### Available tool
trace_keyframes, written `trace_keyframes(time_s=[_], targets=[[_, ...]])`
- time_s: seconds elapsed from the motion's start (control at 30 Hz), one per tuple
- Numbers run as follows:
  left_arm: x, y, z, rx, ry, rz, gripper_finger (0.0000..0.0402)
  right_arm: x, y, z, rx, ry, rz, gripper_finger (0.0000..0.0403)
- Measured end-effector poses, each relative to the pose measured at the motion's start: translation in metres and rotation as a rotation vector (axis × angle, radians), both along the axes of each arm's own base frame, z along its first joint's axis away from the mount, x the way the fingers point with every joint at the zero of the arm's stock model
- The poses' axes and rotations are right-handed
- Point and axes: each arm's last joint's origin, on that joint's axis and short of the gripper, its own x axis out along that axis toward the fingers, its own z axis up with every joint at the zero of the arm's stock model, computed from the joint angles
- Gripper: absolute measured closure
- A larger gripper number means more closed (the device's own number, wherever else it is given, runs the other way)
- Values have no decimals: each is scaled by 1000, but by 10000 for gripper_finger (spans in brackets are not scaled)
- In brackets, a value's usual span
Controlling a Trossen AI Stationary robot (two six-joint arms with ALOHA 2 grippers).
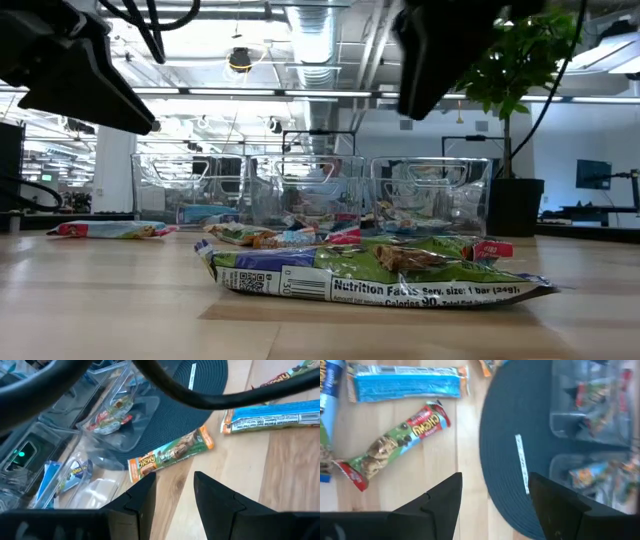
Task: Pick and place Granola Bars by type
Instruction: Put the blue granola bar into the left transparent bin
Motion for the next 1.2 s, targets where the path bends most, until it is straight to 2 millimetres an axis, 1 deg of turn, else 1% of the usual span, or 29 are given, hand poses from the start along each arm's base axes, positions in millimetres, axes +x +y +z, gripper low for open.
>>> trace_keyframes(time_s=[0.13,0.23,0.33,0.47,0.6,0.73,0.9,1.03,1.2], targets=[[0,0,0,22,14,-15,274,-24,25,-16,-123,-38,-14,182],[1,0,0,48,22,-31,274,-41,40,-28,-190,-88,-22,182],[1,0,1,86,21,-44,274,-55,50,-41,-243,-159,-38,182],[4,3,3,141,-13,-38,274,-64,60,-57,-249,-267,-41,182],[10,9,4,169,-25,-16,274,-62,69,-71,-180,-378,-35,182],[15,15,3,147,-10,9,274,-58,72,-78,-122,-433,-23,182],[15,14,0,50,56,11,274,-53,74,-76,-80,-483,-44,182],[16,13,-1,0,77,11,274,-44,70,-76,-50,-521,-85,182],[20,10,-2,-32,123,-43,274,-37,64,-75,2,-573,-178,182]])
